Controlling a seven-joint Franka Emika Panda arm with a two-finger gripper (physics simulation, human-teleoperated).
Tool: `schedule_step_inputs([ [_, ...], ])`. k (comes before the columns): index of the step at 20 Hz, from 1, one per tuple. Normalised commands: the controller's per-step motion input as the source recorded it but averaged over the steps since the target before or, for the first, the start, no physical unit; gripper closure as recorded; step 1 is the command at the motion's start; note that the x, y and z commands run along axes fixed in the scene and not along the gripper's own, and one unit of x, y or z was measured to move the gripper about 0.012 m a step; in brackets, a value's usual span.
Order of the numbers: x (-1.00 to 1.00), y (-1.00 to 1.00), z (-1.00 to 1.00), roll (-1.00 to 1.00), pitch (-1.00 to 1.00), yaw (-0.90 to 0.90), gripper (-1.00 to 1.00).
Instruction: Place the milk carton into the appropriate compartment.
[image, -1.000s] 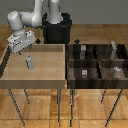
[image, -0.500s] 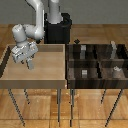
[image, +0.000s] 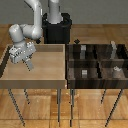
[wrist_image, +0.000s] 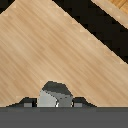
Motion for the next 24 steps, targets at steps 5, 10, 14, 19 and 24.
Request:
schedule_step_inputs([
  [5,0.0,0.0,0.6,0.0,0.0,0.0,1.0],
  [10,0.0,0.0,1.0,0.0,0.0,0.0,1.0],
  [14,0.0,0.0,1.0,0.0,0.0,0.0,1.0],
  [19,0.0,0.03,0.8,0.0,0.0,0.0,1.0],
  [24,0.0,0.8,0.0,0.0,0.0,0.0,1.0],
])
